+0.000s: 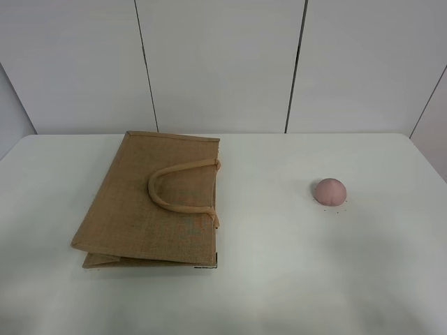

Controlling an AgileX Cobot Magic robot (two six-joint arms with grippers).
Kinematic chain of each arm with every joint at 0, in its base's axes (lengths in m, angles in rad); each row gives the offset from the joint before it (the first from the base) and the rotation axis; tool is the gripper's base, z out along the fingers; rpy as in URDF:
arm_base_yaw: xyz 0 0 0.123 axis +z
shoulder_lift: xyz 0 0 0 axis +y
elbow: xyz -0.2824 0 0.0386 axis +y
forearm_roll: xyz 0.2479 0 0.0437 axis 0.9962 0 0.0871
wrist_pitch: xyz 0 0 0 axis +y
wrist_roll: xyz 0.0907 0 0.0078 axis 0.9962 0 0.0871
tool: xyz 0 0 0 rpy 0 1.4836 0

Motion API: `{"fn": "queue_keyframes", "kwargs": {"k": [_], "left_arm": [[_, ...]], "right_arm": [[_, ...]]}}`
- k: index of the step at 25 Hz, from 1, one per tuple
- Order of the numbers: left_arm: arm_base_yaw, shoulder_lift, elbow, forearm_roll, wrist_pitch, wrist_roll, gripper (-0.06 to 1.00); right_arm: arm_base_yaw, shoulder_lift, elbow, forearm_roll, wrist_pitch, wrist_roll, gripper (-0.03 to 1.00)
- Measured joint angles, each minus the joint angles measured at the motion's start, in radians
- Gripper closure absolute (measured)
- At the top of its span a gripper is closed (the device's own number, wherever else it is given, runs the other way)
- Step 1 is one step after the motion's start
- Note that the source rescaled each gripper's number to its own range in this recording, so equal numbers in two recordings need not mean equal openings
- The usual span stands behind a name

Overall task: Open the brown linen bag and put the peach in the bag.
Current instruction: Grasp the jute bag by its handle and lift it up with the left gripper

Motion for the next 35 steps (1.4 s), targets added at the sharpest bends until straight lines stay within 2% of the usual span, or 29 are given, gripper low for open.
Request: {"fn": "queue_keyframes", "kwargs": {"k": [9,14,19,23,29,35], "left_arm": [[0.0,0.0,-0.002,0.007,0.0,0.0,-0.06],[0.0,0.084,-0.071,0.011,0.001,0.0,-0.06],[0.0,0.385,-0.193,-0.032,0.0,-0.001,-0.06],[0.0,0.679,-0.32,-0.032,-0.021,-0.002,-0.06],[0.0,1.155,-0.561,-0.032,-0.108,-0.002,-0.06],[0.0,1.553,-0.844,-0.033,-0.107,-0.012,-0.06]], "right_arm": [[0.0,0.0,0.0,0.0,0.0,0.0,-0.03],[0.0,0.0,0.0,0.0,0.0,0.0,-0.03],[0.0,0.0,0.0,0.0,0.0,0.0,-0.03],[0.0,0.0,0.0,0.0,0.0,0.0,-0.03],[0.0,0.0,0.0,0.0,0.0,0.0,-0.03],[0.0,0.0,0.0,0.0,0.0,0.0,-0.03]]}}
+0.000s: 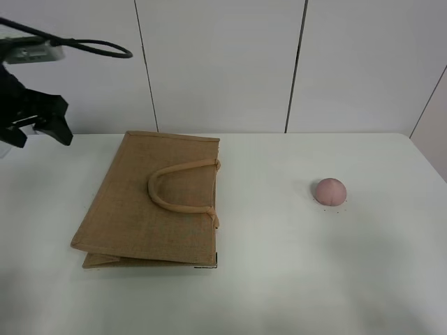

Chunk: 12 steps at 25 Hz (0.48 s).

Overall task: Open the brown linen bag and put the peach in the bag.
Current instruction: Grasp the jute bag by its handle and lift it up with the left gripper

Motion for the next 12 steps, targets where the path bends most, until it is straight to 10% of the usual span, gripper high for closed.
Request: {"fn": "queue_keyframes", "kwargs": {"k": [12], "left_arm": [[-0.172,0.424,-0.292,-0.042,0.049,-0.182,-0.06]], "right_arm": [[0.0,0.0,0.0,0.0,0.0,0.0,-0.03]]}}
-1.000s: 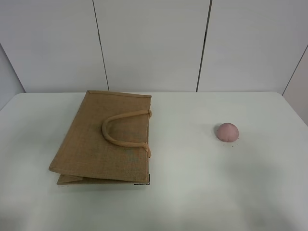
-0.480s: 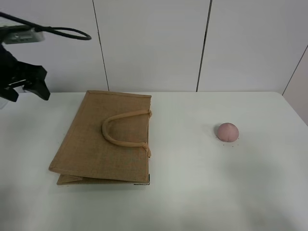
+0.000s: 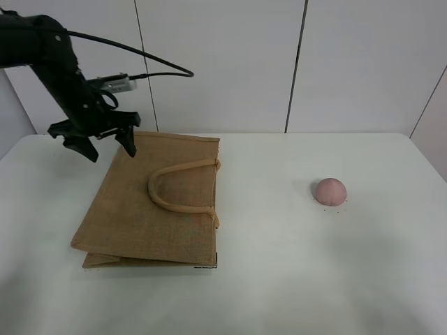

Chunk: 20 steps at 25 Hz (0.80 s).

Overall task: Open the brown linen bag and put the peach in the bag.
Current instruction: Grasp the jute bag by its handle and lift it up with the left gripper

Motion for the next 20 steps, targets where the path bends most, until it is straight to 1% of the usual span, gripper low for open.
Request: {"fn": "queue_keyframes", "kwargs": {"k": [4,7,20], "left_arm": [[-0.087,0.076,-0.051,-0.002,-0.004,-0.037,-0.06],[-0.122,0.123,-0.069,0.005,-0.023,-0.057,-0.06],[-0.123,0.259,-0.073,0.069,-0.117,-0.073,-0.06]], "right_arm": [[0.0,0.0,0.0,0.0,0.0,0.0,-0.03],[0.0,0.0,0.0,0.0,0.0,0.0,-0.03],[0.0,0.0,0.0,0.0,0.0,0.0,-0.03]]}}
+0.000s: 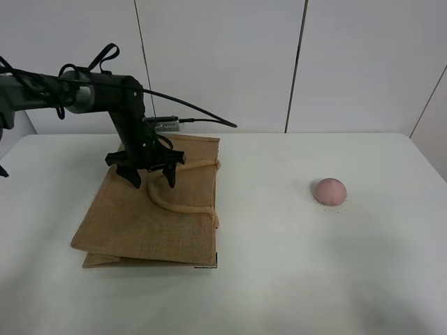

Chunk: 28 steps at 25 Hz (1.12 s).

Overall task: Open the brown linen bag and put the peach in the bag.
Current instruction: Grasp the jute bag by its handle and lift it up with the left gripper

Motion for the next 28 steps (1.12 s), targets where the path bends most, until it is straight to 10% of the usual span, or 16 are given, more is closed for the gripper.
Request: {"fn": "queue_keyframes", "kwargs": {"k": [12,21,28], "left_arm": [[0.0,0.079,0.0,0.018,-0.043,0.0,-0.03],[0.001,0.097,-0.011,0.021,-0.034,-0.002,0.67],[0.001,0.091,-0.061,0.027,0.035,-0.005,0.93]], "right_arm": [[0.0,0.0,0.0,0.0,0.0,0.0,-0.03],[0.0,0.0,0.0,0.0,0.0,0.0,-0.03],[0.0,0.0,0.0,0.0,0.0,0.0,-0.03]]}}
